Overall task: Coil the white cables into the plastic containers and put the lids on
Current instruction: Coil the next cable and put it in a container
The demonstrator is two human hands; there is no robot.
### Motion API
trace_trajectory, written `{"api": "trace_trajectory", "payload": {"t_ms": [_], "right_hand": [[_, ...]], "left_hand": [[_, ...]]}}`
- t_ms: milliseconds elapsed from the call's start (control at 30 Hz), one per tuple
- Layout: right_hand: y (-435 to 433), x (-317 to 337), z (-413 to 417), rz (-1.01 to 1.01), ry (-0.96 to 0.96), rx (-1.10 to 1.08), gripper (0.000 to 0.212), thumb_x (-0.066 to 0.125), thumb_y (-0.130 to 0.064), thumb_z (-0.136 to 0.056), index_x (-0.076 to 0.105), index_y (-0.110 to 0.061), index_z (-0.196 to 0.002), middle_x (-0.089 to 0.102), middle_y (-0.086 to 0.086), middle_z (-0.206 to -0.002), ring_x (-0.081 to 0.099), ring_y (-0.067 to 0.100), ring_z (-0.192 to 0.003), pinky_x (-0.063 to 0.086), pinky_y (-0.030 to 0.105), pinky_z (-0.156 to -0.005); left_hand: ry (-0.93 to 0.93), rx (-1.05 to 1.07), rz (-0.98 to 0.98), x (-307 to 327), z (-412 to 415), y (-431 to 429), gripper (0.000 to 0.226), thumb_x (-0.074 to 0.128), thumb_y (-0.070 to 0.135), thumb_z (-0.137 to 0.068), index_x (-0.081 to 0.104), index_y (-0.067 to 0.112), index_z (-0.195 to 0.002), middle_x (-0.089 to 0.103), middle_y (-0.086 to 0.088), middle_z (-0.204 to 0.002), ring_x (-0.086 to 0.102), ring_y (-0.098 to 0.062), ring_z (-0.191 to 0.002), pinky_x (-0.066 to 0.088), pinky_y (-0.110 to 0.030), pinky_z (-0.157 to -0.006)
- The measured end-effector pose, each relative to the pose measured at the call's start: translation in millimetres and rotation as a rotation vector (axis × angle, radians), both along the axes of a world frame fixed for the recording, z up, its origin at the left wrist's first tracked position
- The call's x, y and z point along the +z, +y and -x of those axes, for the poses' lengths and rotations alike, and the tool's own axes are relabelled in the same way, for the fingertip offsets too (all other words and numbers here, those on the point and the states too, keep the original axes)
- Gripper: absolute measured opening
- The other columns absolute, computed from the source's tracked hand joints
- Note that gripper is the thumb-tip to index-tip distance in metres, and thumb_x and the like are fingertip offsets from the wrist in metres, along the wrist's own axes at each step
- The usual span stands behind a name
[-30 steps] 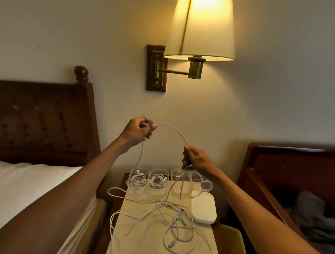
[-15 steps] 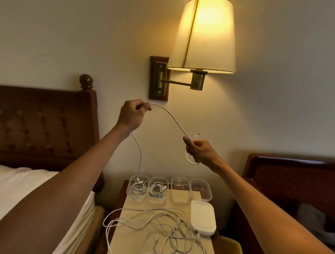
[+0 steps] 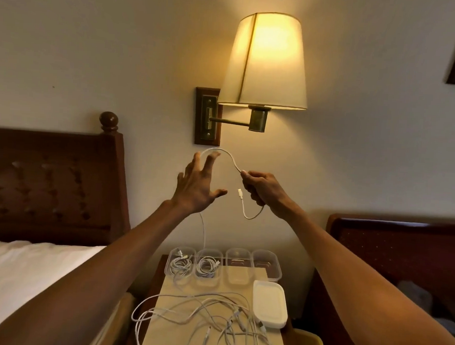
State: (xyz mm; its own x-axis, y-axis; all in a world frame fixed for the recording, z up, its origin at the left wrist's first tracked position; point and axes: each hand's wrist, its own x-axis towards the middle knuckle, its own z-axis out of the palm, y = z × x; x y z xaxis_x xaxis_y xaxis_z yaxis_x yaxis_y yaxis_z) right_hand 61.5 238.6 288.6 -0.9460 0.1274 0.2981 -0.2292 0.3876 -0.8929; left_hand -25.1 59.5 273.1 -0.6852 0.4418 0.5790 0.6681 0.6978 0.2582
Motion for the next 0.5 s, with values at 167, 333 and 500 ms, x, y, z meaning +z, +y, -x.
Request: {"api": "trace_trajectory", "payload": {"t_ms": [167,333,500], "right_hand": [[-2,14,-4,-0.054,-0.052,0.049,0.038,0.050,-0.035,-0.100,0.058,-0.010,-0.073,0.044,-0.001,-0.060,0.034,0.008,-0.046,0.029,0.019,-0.041],[-2,16,-6,-0.072,-0.056,0.021,0.043,0.052,-0.047,-0.096,0.063,-0.010,-0.076,0.043,0.000,-0.061,0.034,0.009,-0.050,0.030,0.020,-0.044],[8,14,-9,0.027,-0.148,0.043,0.042,0.051,-0.048,-0.096,0.063,-0.012,-0.079,0.044,-0.002,-0.064,0.034,0.009,-0.051,0.031,0.019,-0.045]], "left_hand": [[0.064,-0.044,0.117,13,-5,12,0.070,0.062,0.050,-0.091,0.029,0.036,-0.151,0.026,-0.010,-0.161,0.020,-0.042,-0.147,0.016,-0.069,-0.111],[0.206,-0.175,0.042,18,-4,2,0.020,0.051,0.028,-0.102,0.069,0.022,-0.106,0.072,0.001,-0.090,0.067,-0.023,-0.084,0.050,-0.035,-0.075],[0.067,0.064,-0.021,20,20,-24,0.029,0.043,0.032,-0.104,0.071,0.023,-0.104,0.073,-0.003,-0.095,0.066,-0.028,-0.089,0.051,-0.036,-0.072]]}}
